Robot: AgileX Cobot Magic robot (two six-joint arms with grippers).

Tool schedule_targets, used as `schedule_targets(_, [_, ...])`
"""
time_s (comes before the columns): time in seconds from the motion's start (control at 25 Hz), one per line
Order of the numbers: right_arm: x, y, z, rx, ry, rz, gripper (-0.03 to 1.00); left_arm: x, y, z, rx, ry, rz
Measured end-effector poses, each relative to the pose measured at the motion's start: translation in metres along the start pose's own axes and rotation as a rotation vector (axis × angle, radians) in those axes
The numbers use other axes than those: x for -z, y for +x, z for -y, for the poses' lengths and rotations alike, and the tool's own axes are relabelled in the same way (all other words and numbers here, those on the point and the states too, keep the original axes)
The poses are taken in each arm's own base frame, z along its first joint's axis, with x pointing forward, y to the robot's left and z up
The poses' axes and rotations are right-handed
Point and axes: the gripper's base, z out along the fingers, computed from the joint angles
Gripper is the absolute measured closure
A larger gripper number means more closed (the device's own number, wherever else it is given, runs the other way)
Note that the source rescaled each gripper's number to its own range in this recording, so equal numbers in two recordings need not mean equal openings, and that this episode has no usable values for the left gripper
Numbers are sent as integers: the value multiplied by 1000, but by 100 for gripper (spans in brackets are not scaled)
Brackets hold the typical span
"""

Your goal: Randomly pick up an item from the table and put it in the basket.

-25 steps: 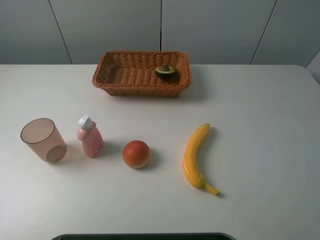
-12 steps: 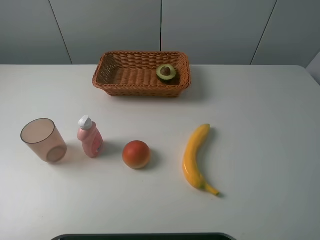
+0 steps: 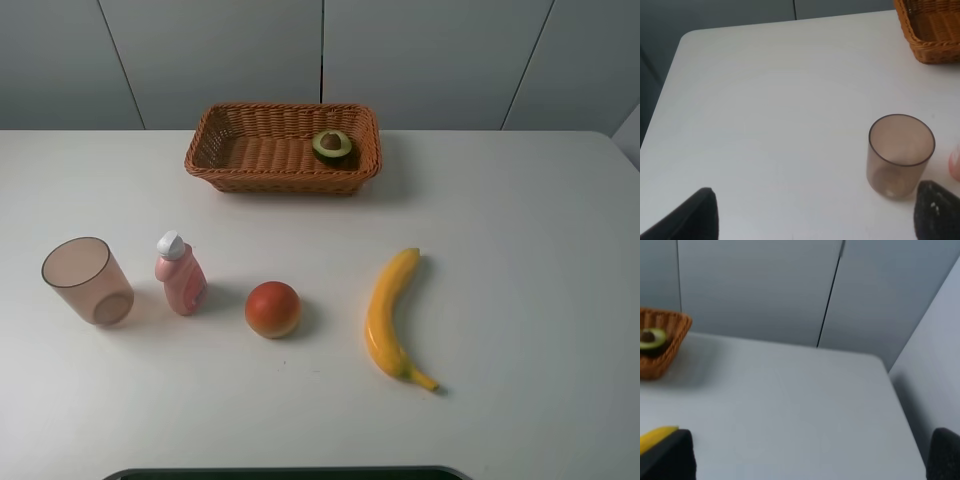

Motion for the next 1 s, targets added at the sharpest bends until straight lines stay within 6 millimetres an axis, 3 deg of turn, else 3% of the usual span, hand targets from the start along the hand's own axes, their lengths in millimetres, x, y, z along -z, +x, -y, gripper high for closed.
schedule_targets(0.48, [-51, 40, -9, -85, -85, -179, -3, 0, 0, 0, 0, 0, 0])
schedule_targets(1.0, [-55, 41, -5, -122, -31, -168, -3, 0, 0, 0, 0, 0, 0])
